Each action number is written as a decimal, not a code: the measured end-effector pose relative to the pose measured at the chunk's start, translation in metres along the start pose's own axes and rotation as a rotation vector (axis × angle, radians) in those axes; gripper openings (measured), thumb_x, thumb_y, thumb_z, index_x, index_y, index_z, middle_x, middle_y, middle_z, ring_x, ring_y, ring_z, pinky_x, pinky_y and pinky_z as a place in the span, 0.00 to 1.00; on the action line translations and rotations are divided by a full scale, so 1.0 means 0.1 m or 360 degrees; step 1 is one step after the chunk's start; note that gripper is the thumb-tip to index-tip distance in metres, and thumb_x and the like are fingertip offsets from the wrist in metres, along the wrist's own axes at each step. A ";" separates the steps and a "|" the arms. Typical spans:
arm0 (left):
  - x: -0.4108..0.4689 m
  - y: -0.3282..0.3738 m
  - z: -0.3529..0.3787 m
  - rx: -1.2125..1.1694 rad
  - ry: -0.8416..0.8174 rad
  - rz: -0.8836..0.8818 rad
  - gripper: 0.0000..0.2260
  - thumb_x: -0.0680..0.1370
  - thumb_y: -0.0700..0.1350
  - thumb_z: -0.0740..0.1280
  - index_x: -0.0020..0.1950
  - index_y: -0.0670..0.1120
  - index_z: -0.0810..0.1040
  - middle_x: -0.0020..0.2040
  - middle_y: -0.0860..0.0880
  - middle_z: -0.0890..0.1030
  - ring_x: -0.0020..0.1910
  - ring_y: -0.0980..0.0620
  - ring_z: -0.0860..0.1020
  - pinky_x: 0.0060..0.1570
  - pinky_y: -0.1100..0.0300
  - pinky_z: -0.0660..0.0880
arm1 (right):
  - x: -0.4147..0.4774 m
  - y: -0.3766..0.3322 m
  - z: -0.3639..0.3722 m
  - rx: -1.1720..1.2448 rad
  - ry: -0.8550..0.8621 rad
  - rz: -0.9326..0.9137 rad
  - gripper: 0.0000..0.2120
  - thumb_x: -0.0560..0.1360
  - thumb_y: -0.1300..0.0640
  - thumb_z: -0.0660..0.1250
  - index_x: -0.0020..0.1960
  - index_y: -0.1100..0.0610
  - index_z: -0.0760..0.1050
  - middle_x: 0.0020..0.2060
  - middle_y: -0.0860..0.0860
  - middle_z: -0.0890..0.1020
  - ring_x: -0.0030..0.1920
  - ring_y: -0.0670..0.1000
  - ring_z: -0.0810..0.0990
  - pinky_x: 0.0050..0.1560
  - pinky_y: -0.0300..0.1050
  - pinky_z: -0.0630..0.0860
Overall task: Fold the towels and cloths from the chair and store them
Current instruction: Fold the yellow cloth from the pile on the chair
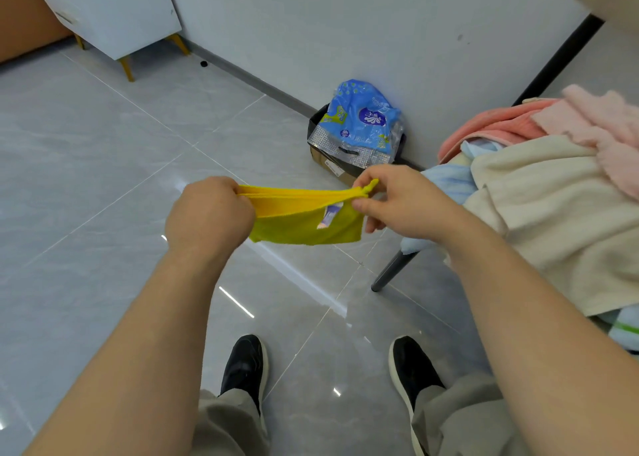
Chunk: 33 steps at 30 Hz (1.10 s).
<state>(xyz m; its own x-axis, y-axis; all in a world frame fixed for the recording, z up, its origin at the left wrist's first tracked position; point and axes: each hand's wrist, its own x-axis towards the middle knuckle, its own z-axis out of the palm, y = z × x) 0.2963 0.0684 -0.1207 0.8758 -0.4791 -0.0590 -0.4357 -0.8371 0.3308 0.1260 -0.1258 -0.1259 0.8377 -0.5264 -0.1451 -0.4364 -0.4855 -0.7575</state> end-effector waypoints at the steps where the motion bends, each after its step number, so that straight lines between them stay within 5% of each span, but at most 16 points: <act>1: 0.01 -0.03 0.00 0.0046 -0.0088 0.0018 0.08 0.71 0.38 0.62 0.43 0.45 0.80 0.37 0.46 0.77 0.37 0.42 0.75 0.36 0.58 0.68 | -0.01 0.01 0.02 -0.0040 -0.0006 0.0013 0.06 0.78 0.57 0.70 0.46 0.49 0.75 0.35 0.44 0.82 0.32 0.49 0.85 0.40 0.51 0.83; 4: 0.05 -0.11 0.02 0.0237 -0.0356 0.0077 0.09 0.68 0.37 0.62 0.41 0.45 0.82 0.37 0.45 0.79 0.36 0.44 0.77 0.36 0.57 0.74 | -0.01 0.00 0.04 -0.0139 0.0075 0.0016 0.06 0.78 0.57 0.70 0.45 0.49 0.74 0.40 0.47 0.82 0.33 0.46 0.85 0.41 0.52 0.84; 8: 0.08 -0.15 0.00 0.0332 -0.0415 0.0102 0.09 0.69 0.39 0.63 0.41 0.47 0.82 0.37 0.46 0.79 0.37 0.45 0.78 0.37 0.57 0.73 | -0.02 0.00 0.04 -0.0106 -0.0064 0.0065 0.05 0.77 0.59 0.71 0.47 0.55 0.75 0.36 0.52 0.85 0.35 0.50 0.86 0.41 0.57 0.84; 12: 0.05 -0.21 0.07 0.0537 -0.0748 0.0146 0.05 0.72 0.41 0.65 0.42 0.45 0.81 0.38 0.46 0.79 0.39 0.45 0.78 0.44 0.53 0.78 | -0.04 0.03 0.06 -0.0092 -0.0247 0.0122 0.04 0.77 0.60 0.71 0.47 0.56 0.76 0.39 0.56 0.85 0.36 0.51 0.87 0.41 0.57 0.84; 15: 0.06 -0.15 0.02 0.0356 -0.0199 0.0186 0.07 0.74 0.41 0.62 0.45 0.47 0.81 0.42 0.45 0.80 0.40 0.40 0.77 0.41 0.53 0.75 | 0.01 0.05 0.14 -0.0124 0.0142 0.0026 0.06 0.78 0.57 0.70 0.45 0.52 0.74 0.39 0.52 0.84 0.35 0.48 0.86 0.40 0.55 0.84; 17: 0.05 -0.08 -0.05 0.0299 0.0105 0.0149 0.08 0.74 0.39 0.62 0.45 0.47 0.80 0.43 0.42 0.79 0.41 0.38 0.76 0.39 0.54 0.71 | 0.00 0.03 0.14 0.0003 -0.0015 0.0069 0.06 0.78 0.60 0.70 0.45 0.54 0.73 0.37 0.53 0.85 0.36 0.50 0.86 0.41 0.55 0.84; 19: 0.01 -0.06 -0.05 0.0352 -0.0250 0.0017 0.04 0.74 0.37 0.63 0.41 0.41 0.76 0.42 0.41 0.80 0.39 0.39 0.78 0.40 0.53 0.75 | -0.05 0.02 0.15 0.0007 -0.0365 0.0172 0.06 0.78 0.63 0.69 0.46 0.57 0.72 0.38 0.56 0.84 0.35 0.54 0.87 0.41 0.57 0.84; 21: -0.09 -0.06 0.02 0.0403 -0.0836 -0.0117 0.05 0.75 0.38 0.63 0.39 0.40 0.74 0.40 0.40 0.82 0.37 0.42 0.83 0.44 0.52 0.81 | -0.07 0.04 0.19 -0.0164 -0.0310 0.0185 0.05 0.79 0.61 0.68 0.46 0.56 0.73 0.39 0.57 0.83 0.32 0.53 0.86 0.38 0.57 0.84; 22: -0.12 -0.08 0.05 0.0409 -0.0912 -0.0128 0.05 0.75 0.38 0.63 0.39 0.40 0.74 0.37 0.41 0.82 0.35 0.43 0.84 0.44 0.52 0.82 | -0.06 0.04 0.20 -0.0220 -0.0231 0.0178 0.04 0.79 0.60 0.67 0.46 0.55 0.73 0.39 0.57 0.83 0.31 0.52 0.86 0.37 0.57 0.84; 27: 0.02 -0.05 -0.07 0.0145 -0.0234 -0.0108 0.08 0.71 0.36 0.62 0.32 0.43 0.69 0.34 0.43 0.73 0.31 0.45 0.71 0.33 0.59 0.66 | -0.01 0.02 0.18 0.0022 -0.0221 0.0234 0.04 0.79 0.60 0.67 0.49 0.59 0.72 0.45 0.59 0.82 0.34 0.54 0.87 0.37 0.56 0.84; 33: 0.04 -0.11 -0.08 0.0086 -0.0374 -0.0075 0.05 0.67 0.37 0.61 0.31 0.42 0.74 0.31 0.43 0.78 0.29 0.44 0.73 0.29 0.63 0.64 | -0.02 0.02 0.11 0.0199 -0.0199 0.0272 0.04 0.80 0.61 0.66 0.51 0.59 0.71 0.44 0.59 0.82 0.34 0.58 0.87 0.37 0.56 0.84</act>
<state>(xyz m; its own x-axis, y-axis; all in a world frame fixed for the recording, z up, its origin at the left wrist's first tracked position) 0.3065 0.0781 -0.1173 0.8257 -0.4823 -0.2925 -0.4117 -0.8698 0.2719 0.1269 -0.1177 -0.1340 0.7928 -0.4994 -0.3495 -0.5376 -0.3026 -0.7871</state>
